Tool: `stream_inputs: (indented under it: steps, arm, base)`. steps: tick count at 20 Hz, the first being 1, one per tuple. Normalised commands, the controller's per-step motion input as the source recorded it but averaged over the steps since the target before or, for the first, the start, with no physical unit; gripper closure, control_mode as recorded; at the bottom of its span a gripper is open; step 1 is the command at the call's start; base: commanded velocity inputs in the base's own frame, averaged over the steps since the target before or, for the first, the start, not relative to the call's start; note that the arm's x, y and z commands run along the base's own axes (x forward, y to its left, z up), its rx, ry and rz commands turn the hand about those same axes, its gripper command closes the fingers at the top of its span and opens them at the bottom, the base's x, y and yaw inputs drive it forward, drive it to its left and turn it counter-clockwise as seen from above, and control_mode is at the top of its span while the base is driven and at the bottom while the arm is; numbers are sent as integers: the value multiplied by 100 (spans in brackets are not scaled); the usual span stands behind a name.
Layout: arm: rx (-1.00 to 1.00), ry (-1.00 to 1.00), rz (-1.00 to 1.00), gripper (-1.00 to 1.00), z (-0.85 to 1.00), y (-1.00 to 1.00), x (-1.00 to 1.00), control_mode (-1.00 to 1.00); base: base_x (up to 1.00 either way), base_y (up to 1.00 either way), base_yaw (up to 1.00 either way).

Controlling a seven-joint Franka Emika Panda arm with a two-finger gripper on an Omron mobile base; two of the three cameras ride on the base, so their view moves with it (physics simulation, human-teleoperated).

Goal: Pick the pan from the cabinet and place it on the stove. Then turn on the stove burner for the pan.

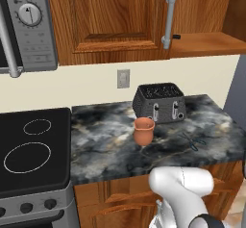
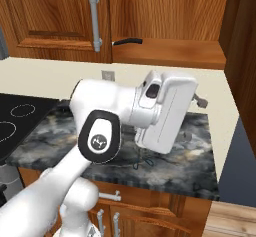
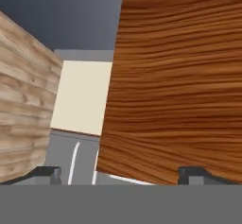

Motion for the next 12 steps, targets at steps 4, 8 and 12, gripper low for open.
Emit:
stream_inputs:
  steps: [4, 8, 12]
  arm:
    - [3, -26, 0, -100, 0, 100, -25, -100]
    - [8, -28, 0, -100, 0, 100, -10, -100]
    - [12, -30, 0, -100, 0, 100, -2, -100]
  base:
    - [0, 0, 0]
    - [0, 0, 0]
    - [0, 0, 0]
